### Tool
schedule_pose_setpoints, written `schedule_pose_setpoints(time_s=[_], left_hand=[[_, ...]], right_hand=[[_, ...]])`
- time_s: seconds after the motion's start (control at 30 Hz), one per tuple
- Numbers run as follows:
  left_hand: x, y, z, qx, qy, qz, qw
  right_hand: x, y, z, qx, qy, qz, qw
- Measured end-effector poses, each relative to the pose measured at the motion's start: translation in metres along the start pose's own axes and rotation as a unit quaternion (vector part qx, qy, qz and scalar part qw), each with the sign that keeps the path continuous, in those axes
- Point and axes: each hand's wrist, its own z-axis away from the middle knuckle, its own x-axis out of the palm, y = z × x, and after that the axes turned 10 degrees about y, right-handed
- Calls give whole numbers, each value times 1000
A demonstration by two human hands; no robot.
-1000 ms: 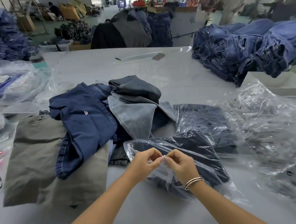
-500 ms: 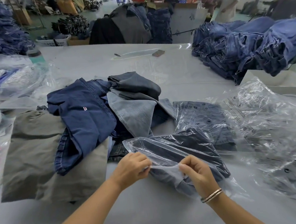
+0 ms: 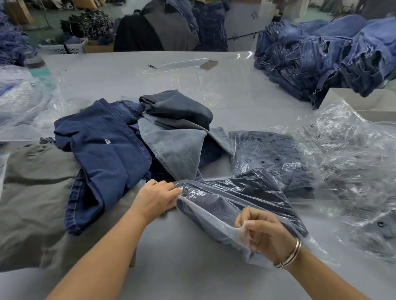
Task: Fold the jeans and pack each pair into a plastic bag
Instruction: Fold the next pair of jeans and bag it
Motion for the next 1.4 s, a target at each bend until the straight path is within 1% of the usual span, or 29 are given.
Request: schedule_pose_setpoints(time_s=[0.07,0.1,0.13,0.17,0.2,0.23,0.27,0.3,0.33,0.37,0.4,0.43,0.5,0.53,0.57,0.6,0.67,0.7,0.83,0.9,0.93,1.0,1.07,1.1,1.17,1.3,1.4], left_hand=[[3,-4,10,-4,-16,-16,1000],[4,-4,15,-20,-29,-24,999],[5,-1,20,-66,-53,-24,996],[9,3,25,-152,-92,-1,984],[13,7,30,-267,-141,37,953],[18,12,33,-389,-193,94,896],[23,18,36,-493,-219,151,828],[29,21,39,-581,-212,196,761],[34,25,41,-652,-196,233,694],[38,27,41,-703,-187,260,635],[40,30,42,-739,-180,281,585],[42,32,43,-757,-176,291,558],[49,32,46,-771,-172,288,541],[53,32,48,-781,-165,296,524],[55,33,49,-790,-155,323,497],[54,34,49,-797,-140,350,471],[55,34,48,-813,-114,378,427],[56,34,46,-813,-103,397,414],[57,39,30,-792,-80,442,412],[60,40,29,-783,-67,460,413],[62,40,30,-780,-63,457,424],[63,36,32,-776,-60,419,469],[62,30,31,-771,-70,367,515],[62,26,30,-769,-71,349,531],[61,17,26,-771,-62,319,548],[61,-7,9,-762,-45,292,576],[65,-15,-3,-749,-38,270,604]], right_hand=[[-3,3,-3,25,-6,-2,1000],[-5,4,-6,36,-7,14,999],[-6,5,-8,48,-9,49,998],[-6,6,-11,60,-17,108,992],[-3,7,-14,75,-32,182,980],[1,10,-18,90,-43,262,960],[6,14,-22,101,-39,340,934],[14,19,-27,102,-17,411,906],[22,26,-33,93,9,475,875],[31,33,-39,80,23,538,839],[40,40,-44,69,17,600,796],[48,49,-49,66,-5,660,748],[64,71,-57,63,-56,745,662],[70,82,-60,60,-73,768,633],[75,92,-63,60,-79,782,615],[79,100,-66,61,-76,791,604],[85,113,-73,67,-58,800,594],[88,117,-77,72,-47,802,591],[98,118,-99,66,6,799,597],[100,115,-109,64,11,809,584],[100,115,-113,67,4,819,570],[100,117,-116,73,-9,830,552],[102,119,-115,73,-9,824,562],[104,118,-113,68,-9,819,569],[110,115,-108,48,-21,816,575],[116,113,-93,15,-74,826,559],[114,112,-88,12,-74,817,571]])
